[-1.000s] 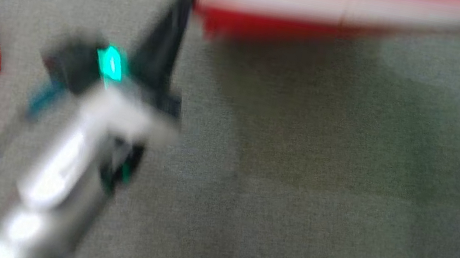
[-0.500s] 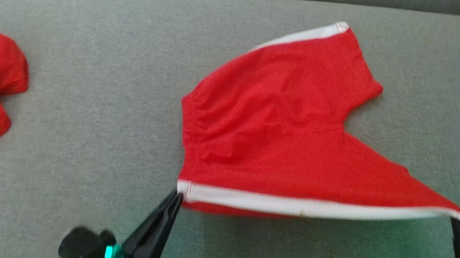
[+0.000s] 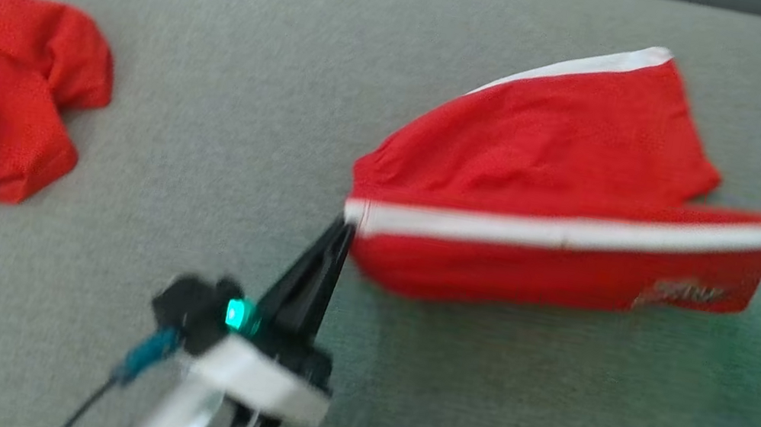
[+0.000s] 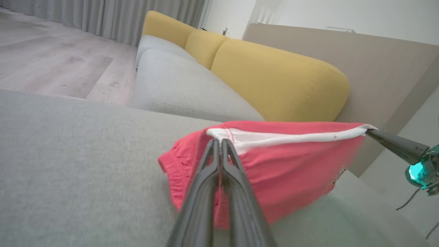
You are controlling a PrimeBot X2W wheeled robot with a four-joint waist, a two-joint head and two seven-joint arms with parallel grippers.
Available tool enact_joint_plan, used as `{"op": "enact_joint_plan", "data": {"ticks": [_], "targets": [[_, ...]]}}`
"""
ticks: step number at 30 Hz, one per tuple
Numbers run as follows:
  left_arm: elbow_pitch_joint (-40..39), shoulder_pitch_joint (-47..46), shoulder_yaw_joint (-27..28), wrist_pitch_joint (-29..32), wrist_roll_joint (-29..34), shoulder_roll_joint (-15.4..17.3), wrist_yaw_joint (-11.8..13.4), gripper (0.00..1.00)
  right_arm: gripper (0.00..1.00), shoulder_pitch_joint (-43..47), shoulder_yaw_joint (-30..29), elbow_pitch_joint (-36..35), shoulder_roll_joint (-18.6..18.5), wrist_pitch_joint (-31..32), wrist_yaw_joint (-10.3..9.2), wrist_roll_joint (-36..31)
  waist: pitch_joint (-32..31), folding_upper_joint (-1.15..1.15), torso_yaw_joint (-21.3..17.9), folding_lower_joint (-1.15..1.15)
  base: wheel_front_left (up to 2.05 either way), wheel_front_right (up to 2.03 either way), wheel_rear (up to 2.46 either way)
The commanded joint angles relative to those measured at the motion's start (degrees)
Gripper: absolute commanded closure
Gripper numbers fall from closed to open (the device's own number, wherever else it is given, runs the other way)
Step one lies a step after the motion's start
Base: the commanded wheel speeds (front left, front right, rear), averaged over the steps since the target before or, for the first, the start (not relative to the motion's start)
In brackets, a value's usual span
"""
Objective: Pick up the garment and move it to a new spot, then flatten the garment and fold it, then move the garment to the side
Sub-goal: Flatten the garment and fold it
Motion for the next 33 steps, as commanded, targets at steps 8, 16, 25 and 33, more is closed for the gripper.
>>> {"op": "enact_joint_plan", "data": {"ticks": [8, 16, 25, 33], "targets": [[5.96, -13.56, -0.26, -0.97, -3.33, -1.42, 0.62, 1.00, 1.00, -19.09, 2.65, 7.13, -3.00, 7.42, -0.04, -3.30, 7.67, 0.00, 4.53, -0.01, 0.00, 0.00, 0.00], [10.04, -23.91, -3.18, -1.27, -6.60, -1.52, 2.97, 1.00, 1.00, -34.94, 7.92, 18.85, -2.50, 9.82, -0.04, -3.42, 11.94, 0.00, 5.56, -0.01, 0.00, 0.00, 0.00], [12.65, -26.27, -3.52, -1.28, -7.74, -1.53, 3.26, 0.00, 0.00, -41.28, 13.95, 27.51, -0.81, 4.53, -0.04, -2.23, 12.22, 0.00, 5.68, -0.01, 0.00, 0.00, 0.00], [9.94, -22.08, -0.09, -1.29, -4.61, -1.53, 5.81, 0.00, 0.00, -35.46, 18.38, 31.09, -4.49, -0.44, -0.04, 0.93, 8.69, 0.00, 6.46, -0.01, 0.00, 0.00, 0.00]]}}
